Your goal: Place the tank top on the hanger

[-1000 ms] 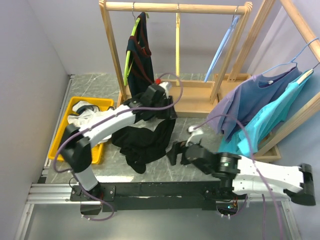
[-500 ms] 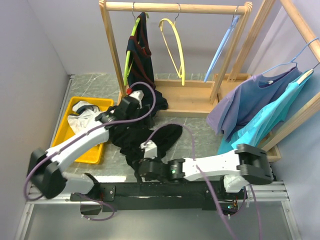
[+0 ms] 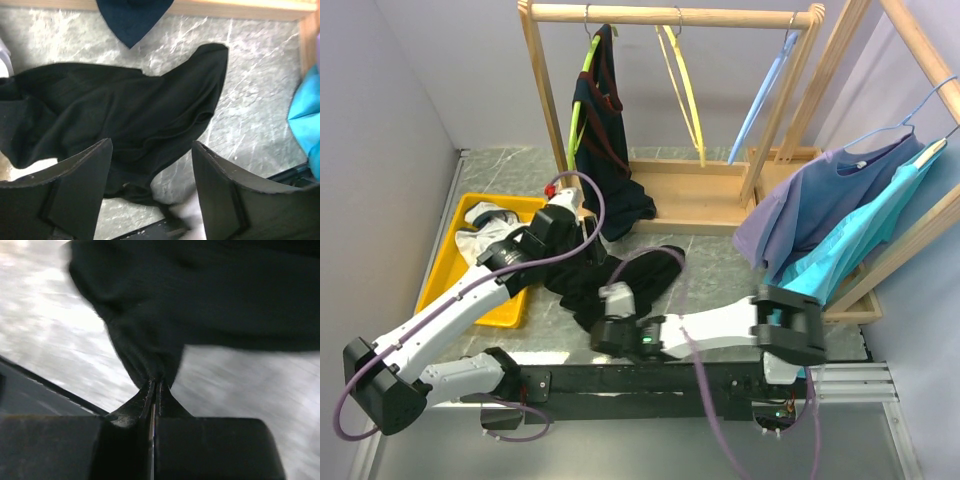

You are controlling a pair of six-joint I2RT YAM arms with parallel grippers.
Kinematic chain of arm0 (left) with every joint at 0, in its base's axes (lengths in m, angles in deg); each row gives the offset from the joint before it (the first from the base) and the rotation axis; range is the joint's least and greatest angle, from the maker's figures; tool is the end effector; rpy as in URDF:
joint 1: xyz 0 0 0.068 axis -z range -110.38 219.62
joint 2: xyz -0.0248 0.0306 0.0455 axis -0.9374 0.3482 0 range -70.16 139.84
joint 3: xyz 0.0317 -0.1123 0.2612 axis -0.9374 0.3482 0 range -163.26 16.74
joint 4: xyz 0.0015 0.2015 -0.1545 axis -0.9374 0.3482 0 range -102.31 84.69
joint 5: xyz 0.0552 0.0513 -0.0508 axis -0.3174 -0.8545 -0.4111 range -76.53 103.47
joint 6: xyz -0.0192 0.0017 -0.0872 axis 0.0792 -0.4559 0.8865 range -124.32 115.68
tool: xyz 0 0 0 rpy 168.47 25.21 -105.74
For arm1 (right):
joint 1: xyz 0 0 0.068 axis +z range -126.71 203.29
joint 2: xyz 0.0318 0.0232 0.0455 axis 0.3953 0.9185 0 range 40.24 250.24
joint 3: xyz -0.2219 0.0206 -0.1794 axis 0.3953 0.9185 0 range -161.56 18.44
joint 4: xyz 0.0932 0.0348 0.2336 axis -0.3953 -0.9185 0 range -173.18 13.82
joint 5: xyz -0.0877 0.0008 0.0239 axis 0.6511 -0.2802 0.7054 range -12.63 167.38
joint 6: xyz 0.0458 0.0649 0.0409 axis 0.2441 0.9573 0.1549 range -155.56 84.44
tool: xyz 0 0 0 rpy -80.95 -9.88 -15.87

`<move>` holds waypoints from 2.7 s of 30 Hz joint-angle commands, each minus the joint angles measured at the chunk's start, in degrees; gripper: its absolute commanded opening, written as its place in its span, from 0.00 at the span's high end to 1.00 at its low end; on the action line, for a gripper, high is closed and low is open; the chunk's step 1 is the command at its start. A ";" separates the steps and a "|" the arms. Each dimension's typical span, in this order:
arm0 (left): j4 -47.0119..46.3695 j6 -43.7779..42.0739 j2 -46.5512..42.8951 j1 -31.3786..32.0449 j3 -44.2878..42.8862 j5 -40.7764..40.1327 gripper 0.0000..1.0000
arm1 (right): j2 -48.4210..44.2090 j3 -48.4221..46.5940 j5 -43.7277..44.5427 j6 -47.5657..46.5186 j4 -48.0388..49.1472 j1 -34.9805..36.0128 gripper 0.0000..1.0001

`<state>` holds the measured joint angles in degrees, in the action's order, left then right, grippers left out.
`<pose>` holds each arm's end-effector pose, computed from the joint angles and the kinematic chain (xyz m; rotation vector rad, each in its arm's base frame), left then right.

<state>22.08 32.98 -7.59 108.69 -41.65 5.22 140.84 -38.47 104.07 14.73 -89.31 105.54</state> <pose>0.2031 -0.1501 0.3073 -0.0442 2.2953 -0.5530 0.0845 0.3552 0.1447 -0.5096 2.4106 0.4356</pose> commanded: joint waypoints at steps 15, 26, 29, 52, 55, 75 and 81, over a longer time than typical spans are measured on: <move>-2.23 4.27 -3.41 7.68 14.43 3.94 0.52 | -47.25 24.47 8.30 6.42 -20.72 -16.08 1.00; -8.73 17.98 1.85 22.97 21.13 -2.99 0.46 | -47.07 31.15 2.04 5.53 -11.05 -15.37 0.57; -9.69 16.94 6.33 24.91 18.94 -6.50 0.47 | -46.11 31.24 2.57 5.70 -10.96 -15.55 0.57; -0.47 24.83 28.67 34.93 10.05 -21.80 0.99 | -43.47 30.54 2.74 9.30 -8.85 -17.22 0.43; 0.06 26.59 22.97 34.94 11.63 -21.98 0.99 | -42.41 30.98 1.52 9.13 -6.58 -18.80 0.42; 1.65 23.81 -10.78 34.85 4.88 -27.42 0.99 | -44.95 13.34 17.49 9.75 -23.23 -12.21 1.00; -7.58 8.34 -12.03 34.58 -12.77 -35.07 0.99 | -48.92 -10.92 27.44 -5.08 -29.69 -11.42 1.00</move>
<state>22.91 53.00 -18.87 143.31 -43.92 -22.67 96.06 -36.74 119.44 19.34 -114.11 93.78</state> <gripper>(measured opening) 0.024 0.009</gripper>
